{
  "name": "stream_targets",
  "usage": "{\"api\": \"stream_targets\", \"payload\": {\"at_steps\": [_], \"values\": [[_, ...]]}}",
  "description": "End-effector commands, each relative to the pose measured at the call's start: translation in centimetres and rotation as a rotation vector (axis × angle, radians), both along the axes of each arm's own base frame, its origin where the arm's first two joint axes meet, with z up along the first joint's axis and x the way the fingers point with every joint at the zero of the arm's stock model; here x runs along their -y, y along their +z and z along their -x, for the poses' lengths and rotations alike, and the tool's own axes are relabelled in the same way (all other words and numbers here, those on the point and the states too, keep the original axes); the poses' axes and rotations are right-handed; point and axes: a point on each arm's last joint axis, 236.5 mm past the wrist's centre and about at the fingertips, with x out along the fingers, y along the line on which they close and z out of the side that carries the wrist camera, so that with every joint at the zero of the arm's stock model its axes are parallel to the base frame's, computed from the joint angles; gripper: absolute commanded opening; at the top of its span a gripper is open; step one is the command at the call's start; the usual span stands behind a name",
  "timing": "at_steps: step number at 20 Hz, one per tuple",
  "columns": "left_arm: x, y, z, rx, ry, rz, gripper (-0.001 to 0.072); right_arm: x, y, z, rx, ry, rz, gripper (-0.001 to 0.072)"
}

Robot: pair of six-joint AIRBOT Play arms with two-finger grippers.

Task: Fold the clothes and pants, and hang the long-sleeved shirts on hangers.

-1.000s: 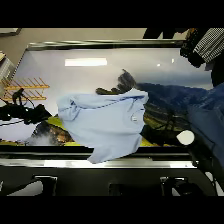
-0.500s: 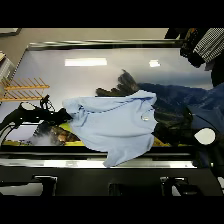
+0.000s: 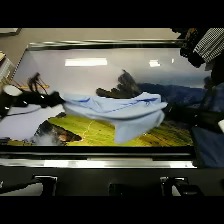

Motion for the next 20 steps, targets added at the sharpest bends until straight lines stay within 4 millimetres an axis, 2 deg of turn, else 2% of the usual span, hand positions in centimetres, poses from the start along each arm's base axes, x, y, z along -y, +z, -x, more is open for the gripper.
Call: {"api": "stream_targets", "payload": {"at_steps": [1, 2, 4, 6, 7, 9, 11, 12, 14, 16, 18, 20], "values": [[-2.1, 15.8, 1.1, 0.268, 0.0, -0.034, 0.0017, 1.5, 13.5, -0.9, 0.327, 0.001, 0.125, 0.0025], [-3.0, 20.7, 2.5, 0.353, 0.027, -0.059, 0.0017, 2.0, 17.9, -0.1, 0.419, -0.008, 0.162, 0.0025], [-4.7, 28.4, 6.2, 0.497, 0.105, -0.116, 0.0017, 2.8, 25.6, 2.8, 0.583, -0.034, 0.224, 0.0025], [-5.6, 34.1, 10.2, 0.625, 0.196, -0.165, 0.0017, 2.9, 31.8, 6.7, 0.733, -0.052, 0.251, 0.0025], [-5.9, 35.9, 12.1, 0.67, 0.24, -0.18, 0.0017, 2.9, 33.8, 8.3, 0.787, -0.06, 0.259, 0.0025], [-6.1, 37.9, 15.1, 0.723, 0.308, -0.206, 0.0017, 3.4, 36.5, 10.4, 0.851, -0.098, 0.252, 0.0024], [-6.5, 38.5, 16.6, 0.733, 0.362, -0.223, 0.0017, 4.4, 37.2, 10.6, 0.849, -0.171, 0.21, 0.0024], [-6.7, 38.3, 16.7, 0.724, 0.37, -0.227, 0.0017, 5.1, 36.5, 9.7, 0.816, -0.197, 0.213, 0.0024], [-7.2, 36.5, 15.3, 0.657, 0.362, -0.219, 0.0017, 6.2, 33.3, 6.0, 0.666, -0.237, 0.207, 0.0025], [-7.9, 32.2, 12.5, 0.518, 0.326, -0.199, 0.0017, 6.2, 28.2, 1.1, 0.473, -0.201, 0.218, 0.0026], [-8.1, 25.8, 8.5, 0.357, 0.25, -0.179, 0.0018, 5.0, 21.0, -4.3, 0.23, -0.127, 0.19, 0.0025], [-7.8, 17.0, 3.9, 0.167, 0.177, -0.174, 0.0017, 3.4, 13.1, -9.0, 0.0, -0.048, 0.142, 0.0025]]}}
